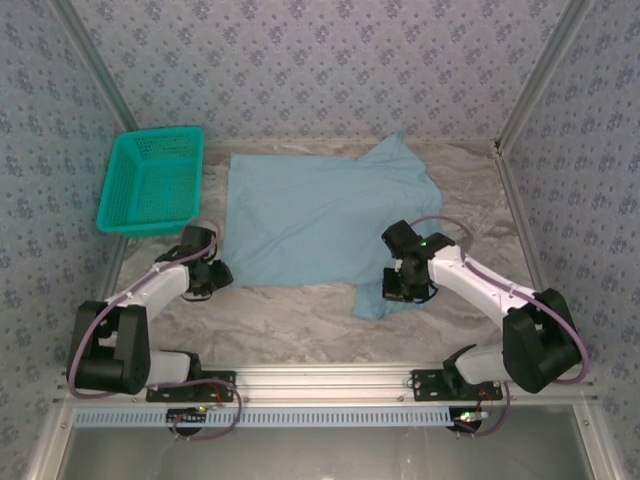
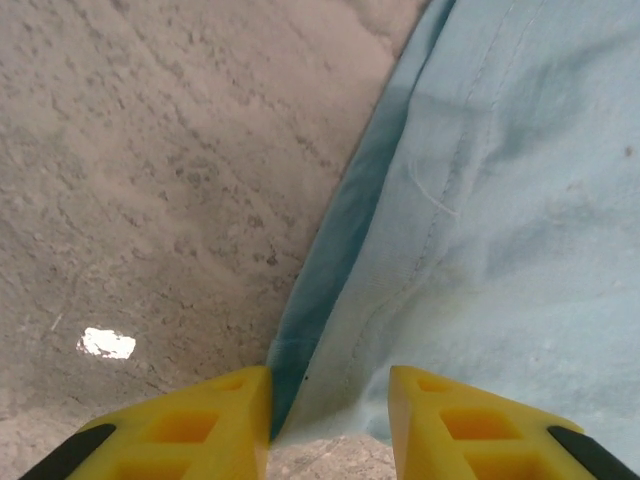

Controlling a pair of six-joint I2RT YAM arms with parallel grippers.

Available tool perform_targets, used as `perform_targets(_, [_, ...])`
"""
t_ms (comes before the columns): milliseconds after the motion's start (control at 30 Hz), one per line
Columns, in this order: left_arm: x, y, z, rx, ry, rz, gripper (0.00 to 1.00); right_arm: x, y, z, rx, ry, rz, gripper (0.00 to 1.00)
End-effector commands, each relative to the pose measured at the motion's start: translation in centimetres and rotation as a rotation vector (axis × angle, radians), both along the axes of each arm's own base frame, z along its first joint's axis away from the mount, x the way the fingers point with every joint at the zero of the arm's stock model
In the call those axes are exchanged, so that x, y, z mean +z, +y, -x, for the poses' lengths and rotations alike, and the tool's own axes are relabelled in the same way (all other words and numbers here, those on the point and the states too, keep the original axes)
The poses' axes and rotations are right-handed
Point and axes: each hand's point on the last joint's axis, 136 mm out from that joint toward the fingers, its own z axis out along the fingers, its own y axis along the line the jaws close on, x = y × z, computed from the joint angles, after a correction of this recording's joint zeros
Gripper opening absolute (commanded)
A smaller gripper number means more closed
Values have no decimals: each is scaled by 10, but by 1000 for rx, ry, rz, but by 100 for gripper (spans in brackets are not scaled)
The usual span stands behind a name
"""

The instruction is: Fold the inside-out t-shirt

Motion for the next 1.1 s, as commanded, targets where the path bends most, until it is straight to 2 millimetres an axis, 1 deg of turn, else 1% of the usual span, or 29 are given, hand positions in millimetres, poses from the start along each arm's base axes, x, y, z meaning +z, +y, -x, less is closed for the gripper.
perform_targets(0, [-9,-2,6,6,29,6,34,6,-1,-3,19,0,6,0])
perform_targets(133, [-9,4,11,18,27,-23,35,8,-3,-3,20,-1,11,0])
perform_targets(233, [-7,10,12,29,20,-53,39,7,-3,-3,22,5,9,0])
perform_targets(367, [-8,9,15,31,26,-52,44,7,-3,-3,23,5,9,0])
perform_targets(433, [-8,9,17,26,23,-53,44,7,-3,-4,22,4,11,0])
perform_targets(700, [-16,3,16,11,37,-36,27,8,-5,-5,19,1,22,0])
perform_targets(833, [-12,3,14,4,21,-36,14,11,-11,-4,3,-2,31,0])
perform_targets(933, [-11,1,15,-9,20,-30,5,18,-22,1,-28,-11,44,0])
perform_targets(1000, [-10,1,15,-17,19,-31,1,24,-33,8,-63,-19,48,0])
perform_targets(1067, [-8,1,16,-22,19,-34,0,32,-44,16,-101,-34,46,0])
